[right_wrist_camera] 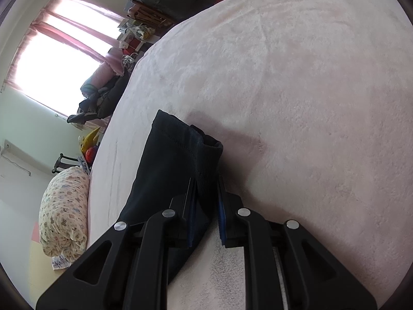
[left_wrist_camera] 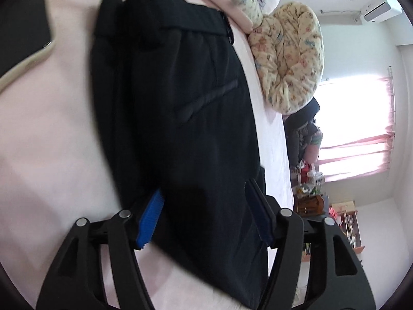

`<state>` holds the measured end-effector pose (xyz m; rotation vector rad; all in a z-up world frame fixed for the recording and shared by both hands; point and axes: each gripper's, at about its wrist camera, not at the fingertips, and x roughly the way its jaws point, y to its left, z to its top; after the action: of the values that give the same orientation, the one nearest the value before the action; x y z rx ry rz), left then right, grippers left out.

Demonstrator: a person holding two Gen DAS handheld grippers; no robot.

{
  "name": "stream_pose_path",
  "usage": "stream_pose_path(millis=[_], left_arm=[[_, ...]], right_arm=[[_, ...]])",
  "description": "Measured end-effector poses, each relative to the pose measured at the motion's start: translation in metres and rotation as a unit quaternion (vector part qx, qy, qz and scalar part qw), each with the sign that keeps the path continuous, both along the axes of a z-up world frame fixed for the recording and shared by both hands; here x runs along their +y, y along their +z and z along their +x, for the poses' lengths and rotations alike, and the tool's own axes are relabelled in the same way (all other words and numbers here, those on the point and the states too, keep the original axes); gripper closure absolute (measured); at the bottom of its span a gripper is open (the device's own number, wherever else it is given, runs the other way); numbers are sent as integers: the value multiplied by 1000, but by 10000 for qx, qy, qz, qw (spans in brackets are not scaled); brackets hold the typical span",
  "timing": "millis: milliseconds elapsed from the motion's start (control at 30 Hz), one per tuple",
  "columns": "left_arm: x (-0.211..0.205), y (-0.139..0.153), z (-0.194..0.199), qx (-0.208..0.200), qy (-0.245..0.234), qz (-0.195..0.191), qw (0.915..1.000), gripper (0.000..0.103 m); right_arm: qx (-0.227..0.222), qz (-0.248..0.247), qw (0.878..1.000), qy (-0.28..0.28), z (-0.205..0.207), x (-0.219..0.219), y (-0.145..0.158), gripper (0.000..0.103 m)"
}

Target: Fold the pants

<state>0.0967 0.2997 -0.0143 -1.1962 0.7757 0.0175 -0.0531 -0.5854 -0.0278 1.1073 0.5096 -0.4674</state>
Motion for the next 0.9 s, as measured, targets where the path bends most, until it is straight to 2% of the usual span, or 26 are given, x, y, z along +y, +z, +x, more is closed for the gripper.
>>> stream_pose_path(millis=[33,67,100,233,367,433,500,633,700,733,767,800,833,867,900], left_arm=[[2,-1,2,22,75,8,10000,51],[3,-2,1,10,199,88,9998,77],[4,-3,-1,-47,226,188,9996,90],[6,-4,-6,-257,332,201,9989,95],[7,13,-15,-548,543,578,9953,97],[10,7,-16,-432,581,539,9959,97],[13,-11,-12,-125,546,372,9977,95],[8,-5,-12,-207,414,741,9962,84],[6,0,-20,-348,503,724,9955,66],[5,3,-26,-412,566,716,9950,61],[3,10,-35,-410,738,825,9930,46],[-2,16,-42,-466,856,938,9908,33],[-8,26,-52,-409,1043,1222,9862,22],[-14,32,-58,-384,1183,1435,9818,7],[-19,38,-67,-505,1268,1611,9775,7]], right_arm=[[-8,9,10000,9,0,0,0,88],[-13,17,10000,17,-1,0,0,88],[-17,27,10000,23,-1,0,0,88],[-9,28,10000,36,-2,0,0,88],[-34,167,9998,119,-4,0,-3,87],[-63,244,9996,161,-5,-2,-3,85],[-136,338,9992,163,-7,-4,-5,85],[-259,535,9982,53,-13,-8,-7,85],[-318,640,9974,-104,-19,-10,-7,85],[-306,654,9972,-180,-23,-10,-6,85],[-306,668,9971,-194,-24,-11,-7,85],[-278,679,9971,-183,-24,-11,-8,85],[-210,685,9973,-184,-23,-12,-9,85],[-157,692,9973,-187,-21,-13,-9,84],[-126,732,9971,-185,-18,-14,-9,80]])
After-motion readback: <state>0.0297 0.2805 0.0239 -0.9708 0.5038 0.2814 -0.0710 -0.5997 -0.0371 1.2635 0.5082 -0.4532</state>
